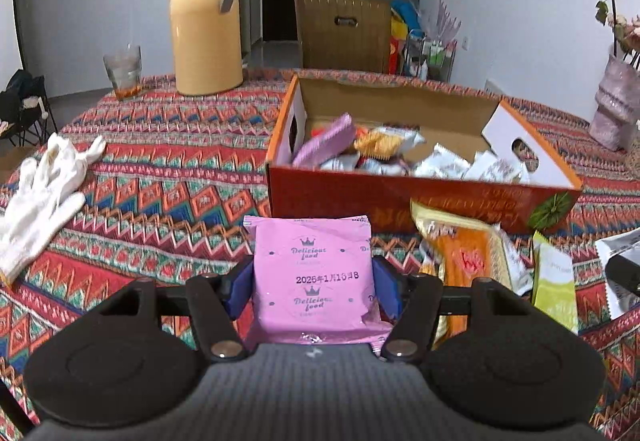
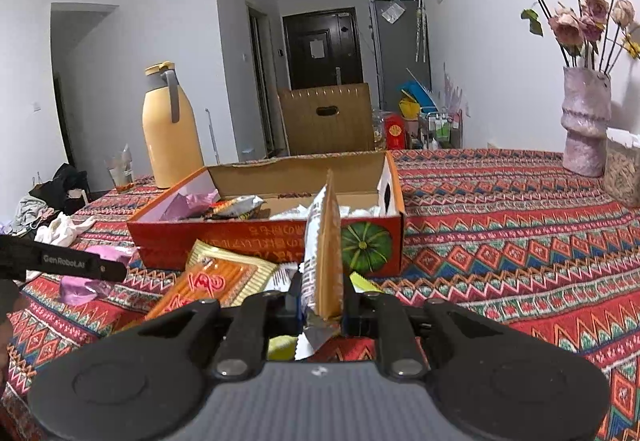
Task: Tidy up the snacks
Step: 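Grasp a pink packet with the left gripper while the right gripper carries its packet toward the box, then lower both packets into the box and open both grippers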
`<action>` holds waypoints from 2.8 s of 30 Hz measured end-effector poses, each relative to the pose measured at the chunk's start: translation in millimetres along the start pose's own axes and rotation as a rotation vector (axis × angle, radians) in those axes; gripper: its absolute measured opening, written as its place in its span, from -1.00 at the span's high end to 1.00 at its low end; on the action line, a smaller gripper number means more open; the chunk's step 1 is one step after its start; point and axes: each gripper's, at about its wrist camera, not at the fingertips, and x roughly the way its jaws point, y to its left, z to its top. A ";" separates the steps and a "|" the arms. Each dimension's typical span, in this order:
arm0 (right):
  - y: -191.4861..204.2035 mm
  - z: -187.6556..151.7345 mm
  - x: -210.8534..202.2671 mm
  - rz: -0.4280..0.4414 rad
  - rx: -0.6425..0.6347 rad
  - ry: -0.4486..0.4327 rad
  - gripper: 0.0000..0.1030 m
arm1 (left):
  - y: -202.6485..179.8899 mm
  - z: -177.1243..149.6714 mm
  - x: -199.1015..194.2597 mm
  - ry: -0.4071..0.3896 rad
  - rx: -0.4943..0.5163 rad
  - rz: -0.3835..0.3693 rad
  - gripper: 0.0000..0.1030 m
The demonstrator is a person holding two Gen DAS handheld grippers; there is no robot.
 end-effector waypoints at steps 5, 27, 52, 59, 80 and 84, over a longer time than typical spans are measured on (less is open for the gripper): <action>4.7 12.1 8.2 0.000 -0.018 -0.017 0.70 | -1.1 15.7 -5.5 -0.037 0.003 -0.011 -0.22; 13.0 81.7 79.6 -0.027 -0.052 -0.061 0.70 | -15.3 91.1 18.1 -0.126 -0.009 -0.041 -0.22; 10.6 77.9 163.6 -0.037 -0.042 -0.032 0.70 | -18.0 97.0 97.5 -0.139 -0.037 -0.027 -0.22; 13.6 70.8 169.6 -0.028 -0.053 0.003 0.64 | -17.9 93.6 91.9 -0.160 -0.038 -0.036 -0.38; 7.2 71.7 152.6 -0.049 -0.016 -0.051 -1.00 | -11.5 93.2 77.0 -0.215 -0.085 -0.037 -1.00; 8.6 71.7 152.5 -0.051 -0.017 -0.053 -1.00 | -10.9 92.8 75.8 -0.214 -0.090 -0.040 -1.00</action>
